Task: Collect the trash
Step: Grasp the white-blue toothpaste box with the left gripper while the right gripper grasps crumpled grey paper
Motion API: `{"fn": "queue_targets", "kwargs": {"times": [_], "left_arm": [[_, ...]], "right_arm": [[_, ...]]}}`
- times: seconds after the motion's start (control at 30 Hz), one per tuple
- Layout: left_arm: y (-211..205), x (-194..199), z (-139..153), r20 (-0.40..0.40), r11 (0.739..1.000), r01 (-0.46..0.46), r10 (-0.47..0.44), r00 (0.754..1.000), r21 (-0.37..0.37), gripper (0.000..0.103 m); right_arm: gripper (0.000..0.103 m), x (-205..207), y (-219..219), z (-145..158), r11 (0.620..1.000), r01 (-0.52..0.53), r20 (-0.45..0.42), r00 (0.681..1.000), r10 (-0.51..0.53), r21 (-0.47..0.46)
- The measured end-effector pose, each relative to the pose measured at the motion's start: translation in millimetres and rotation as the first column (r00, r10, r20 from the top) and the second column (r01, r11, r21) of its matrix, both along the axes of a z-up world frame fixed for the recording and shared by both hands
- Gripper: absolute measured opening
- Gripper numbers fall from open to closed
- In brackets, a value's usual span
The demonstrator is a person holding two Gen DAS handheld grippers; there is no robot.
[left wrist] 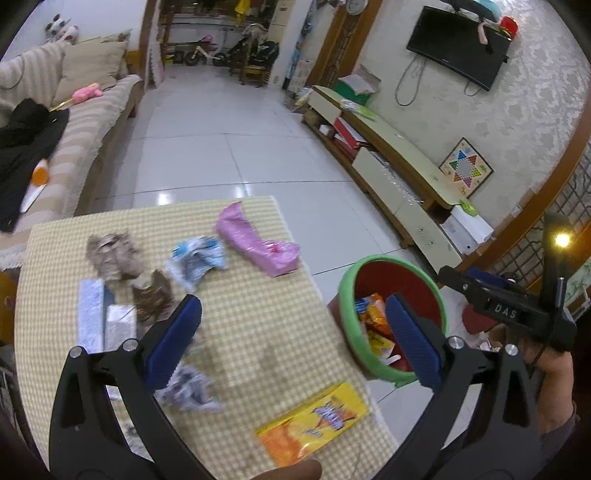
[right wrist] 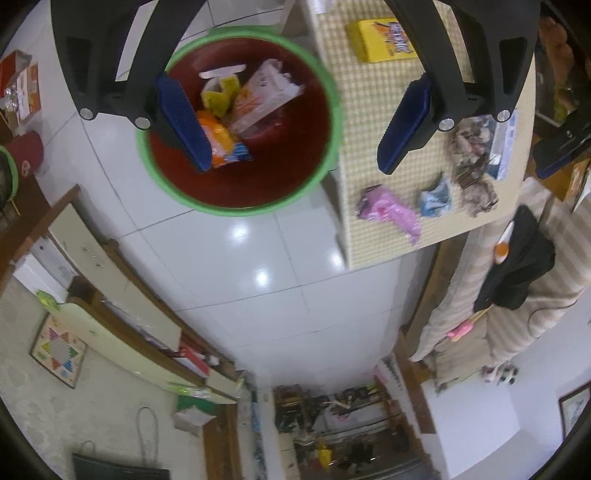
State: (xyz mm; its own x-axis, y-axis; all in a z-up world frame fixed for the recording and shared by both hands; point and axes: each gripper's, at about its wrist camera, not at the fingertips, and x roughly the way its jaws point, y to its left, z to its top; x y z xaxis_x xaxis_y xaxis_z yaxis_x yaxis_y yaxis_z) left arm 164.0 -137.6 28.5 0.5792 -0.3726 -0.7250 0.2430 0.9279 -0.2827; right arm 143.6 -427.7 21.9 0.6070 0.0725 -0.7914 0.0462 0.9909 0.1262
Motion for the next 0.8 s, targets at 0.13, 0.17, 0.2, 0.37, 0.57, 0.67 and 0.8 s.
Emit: {"fn": "queue_targets", "kwargs": {"times": [0.13, 0.17, 0.2, 0.37, 0.57, 0.67, 0.8], "left_arm": [[30, -9, -4, -0.008, 0.999, -0.04, 0.04, 0.999, 0.018, 0.098], [39, -12, -5, -0.01, 0.998, -0.052, 0.052, 0.999, 0.019, 0.098], [46, -13, -6, -0.013, 0.998, -0.061, 0.062, 0.998, 0.02, 0.098], [86, -23, -15, -0.034, 0.992, -0.127, 0.128, 0.991, 0.027, 0.098], [124, -31, -34, -0.079, 0.981, -0.181, 0.186, 0.979, 0.067, 0.098], [137, -31, -47, -0.108, 0.979, -0.188, 0.196, 0.975, 0.079, 0.098], [149, -28, -58, -0.13, 0.977, -0.193, 0.203, 0.97, 0.087, 0.098]], "right_arm": [[0.088, 2, 33, -5, 0.997, -0.073, -0.016, 0.997, 0.073, 0.001], [0.088, 2, 40, -5, 0.996, -0.088, -0.019, 0.996, 0.088, -0.003], [0.088, 1, 50, -7, 0.994, -0.113, -0.022, 0.993, 0.112, -0.01], [0.088, -8, 90, -20, 0.977, -0.212, -0.05, 0.976, 0.211, -0.01], [0.088, -20, 136, -41, 0.943, -0.332, -0.092, 0.94, 0.328, -0.034], [0.088, -21, 154, -50, 0.926, -0.374, -0.106, 0.924, 0.368, -0.05], [0.088, -22, 181, -62, 0.897, -0.439, -0.12, 0.895, 0.431, -0.051]]}}
